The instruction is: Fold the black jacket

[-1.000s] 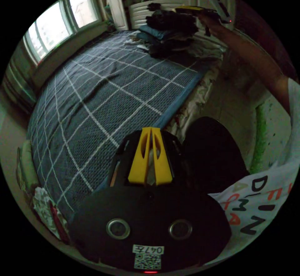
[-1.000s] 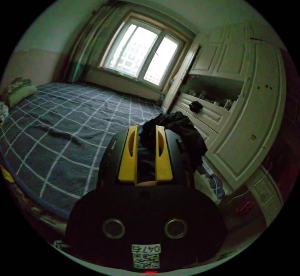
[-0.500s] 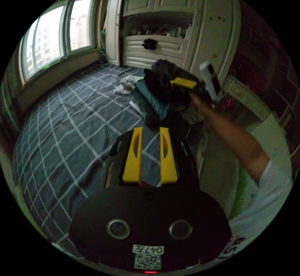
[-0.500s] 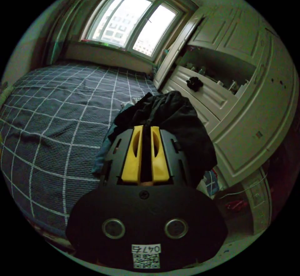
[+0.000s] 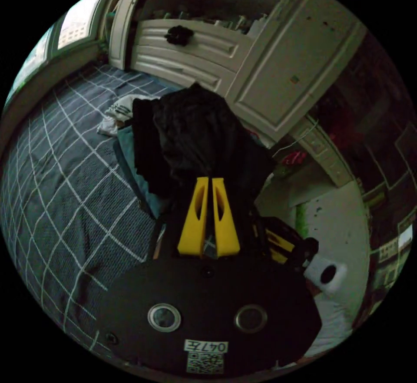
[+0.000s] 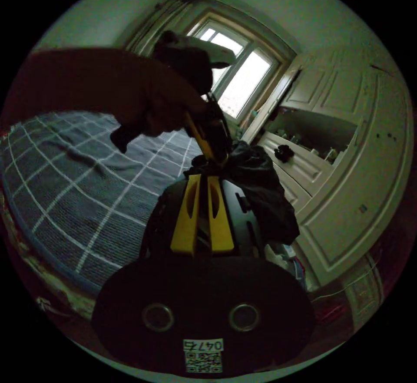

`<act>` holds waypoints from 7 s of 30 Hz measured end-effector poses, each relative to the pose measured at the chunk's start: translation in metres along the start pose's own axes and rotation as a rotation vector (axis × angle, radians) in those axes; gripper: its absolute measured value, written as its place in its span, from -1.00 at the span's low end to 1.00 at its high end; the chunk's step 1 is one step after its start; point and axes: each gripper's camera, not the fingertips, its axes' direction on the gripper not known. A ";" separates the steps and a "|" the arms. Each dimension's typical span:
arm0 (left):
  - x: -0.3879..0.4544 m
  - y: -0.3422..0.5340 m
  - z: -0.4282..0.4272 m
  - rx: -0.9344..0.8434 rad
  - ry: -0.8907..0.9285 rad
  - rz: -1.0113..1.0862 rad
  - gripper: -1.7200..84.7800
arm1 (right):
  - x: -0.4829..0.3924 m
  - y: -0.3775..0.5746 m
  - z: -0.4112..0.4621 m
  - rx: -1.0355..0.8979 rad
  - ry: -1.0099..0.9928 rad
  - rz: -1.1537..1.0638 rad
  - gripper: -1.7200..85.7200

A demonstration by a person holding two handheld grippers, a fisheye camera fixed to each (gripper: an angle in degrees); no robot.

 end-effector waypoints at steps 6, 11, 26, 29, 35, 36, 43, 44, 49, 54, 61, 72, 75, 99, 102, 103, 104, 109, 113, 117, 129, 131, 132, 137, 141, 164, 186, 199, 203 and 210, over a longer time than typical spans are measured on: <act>0.046 0.108 -0.152 0.344 -0.158 0.218 -0.97 | -0.023 -0.038 -0.098 0.319 -0.378 0.011 -0.93; 0.074 0.198 -0.263 0.332 -0.462 0.263 -0.97 | -0.075 -0.065 -0.153 0.453 -0.517 -0.084 -0.78; 0.042 0.392 -0.409 0.230 -0.691 -0.033 -0.98 | -0.255 -0.145 -0.174 0.306 -0.945 -0.239 -0.93; 0.016 0.424 -0.426 0.222 -0.570 -0.107 -0.98 | -0.282 -0.144 -0.160 0.200 -0.933 -0.213 -0.96; 0.005 0.475 -0.467 0.314 -0.500 -0.075 -0.98 | -0.266 -0.132 -0.168 0.200 -0.891 -0.160 -0.94; 0.003 0.477 -0.471 0.322 -0.494 -0.072 -0.98 | -0.269 -0.132 -0.167 0.185 -0.891 -0.180 -0.89; -0.006 0.508 -0.544 0.465 -0.423 0.011 -0.98 | -0.323 -0.114 -0.138 0.048 -1.144 -0.258 -0.64; -0.012 0.506 -0.556 0.468 -0.423 0.023 -0.98 | -0.326 -0.112 -0.136 0.058 -1.183 -0.244 -0.66; -0.058 0.464 -0.582 0.317 -0.477 0.095 -0.98 | -0.336 -0.129 -0.124 0.207 -1.090 -0.173 -0.95; -0.097 0.437 -0.613 0.405 -0.433 0.086 -0.98 | -0.305 -0.169 -0.126 0.214 -0.671 -0.022 -0.96; -0.145 0.530 -0.601 0.311 -0.413 -0.066 -0.98 | -0.346 -0.143 -0.142 0.190 -0.929 -0.172 -0.95; -0.285 0.764 -0.476 -0.221 -0.633 -0.611 -0.95 | -0.486 -0.056 -0.092 -0.251 -1.367 -0.302 -0.87; -0.297 0.793 -0.487 -0.124 -0.632 -0.668 -0.92 | -0.465 -0.050 -0.079 -0.270 -1.275 -0.221 -0.83; -0.454 0.802 -0.373 -0.376 -0.022 -0.587 -0.73 | -0.541 -0.080 0.049 -0.550 -1.346 -0.229 -0.84; -0.445 0.815 -0.381 -0.324 0.028 -0.561 -0.87 | -0.535 -0.081 0.012 -0.417 -1.336 -0.307 -0.92; -0.437 0.817 -0.389 -0.286 0.007 -0.538 -0.89 | -0.529 -0.086 -0.006 -0.358 -1.289 -0.331 -0.93; -0.428 0.817 -0.399 -0.242 -0.013 -0.512 -0.91 | -0.526 -0.088 -0.015 -0.331 -1.258 -0.352 -0.94; -0.376 0.799 -0.452 -0.048 -0.183 -0.335 -0.94 | -0.495 -0.125 -0.090 -0.106 -0.906 -0.546 -0.95; -0.358 0.751 -0.496 0.083 -0.447 -0.220 -0.95 | -0.463 -0.174 -0.098 -0.030 -0.720 -0.557 -0.95; -0.337 0.699 -0.537 0.324 -0.599 -0.086 -0.95 | -0.420 -0.238 -0.096 0.057 -0.333 -0.432 -0.95; -0.331 0.866 -0.477 0.455 -0.763 -0.168 -0.93 | -0.483 -0.155 -0.153 0.186 -0.603 -0.680 -0.95; -0.353 0.928 -0.444 0.291 -0.743 -0.293 -0.92 | -0.518 -0.123 -0.143 0.101 -0.712 -0.699 -0.95; -0.359 0.944 -0.437 0.259 -0.740 -0.339 -0.92 | -0.539 -0.103 -0.137 0.070 -0.789 -0.696 -0.95; -0.388 1.061 -0.439 0.073 -0.743 -0.855 -0.96 | -0.587 -0.054 -0.129 -0.026 -0.968 -0.701 -0.97; -0.372 1.082 -0.468 0.170 -0.739 -0.834 -0.94 | -0.566 -0.049 -0.115 -0.014 -0.989 -0.605 -0.97; -0.455 1.096 -0.392 0.044 -0.567 -0.841 -0.93 | -0.390 -0.022 0.176 -0.466 -0.560 0.033 -0.84; -0.472 1.091 -0.421 -0.083 -0.723 -0.683 -0.72 | -0.513 -0.124 0.301 -0.275 -0.748 -0.204 -0.92; -0.521 1.168 -0.416 0.015 -0.569 -0.814 -0.55 | -0.630 -0.201 0.416 -0.398 -1.001 -0.463 -0.81; -0.543 1.177 -0.395 -0.120 -0.470 -0.839 -0.63 | -0.656 -0.189 0.428 -0.496 -1.028 -0.552 -0.85; -0.510 1.150 -0.415 0.013 -0.679 -0.613 -0.95 | -0.626 -0.196 0.380 -0.194 -0.728 -0.564 -0.95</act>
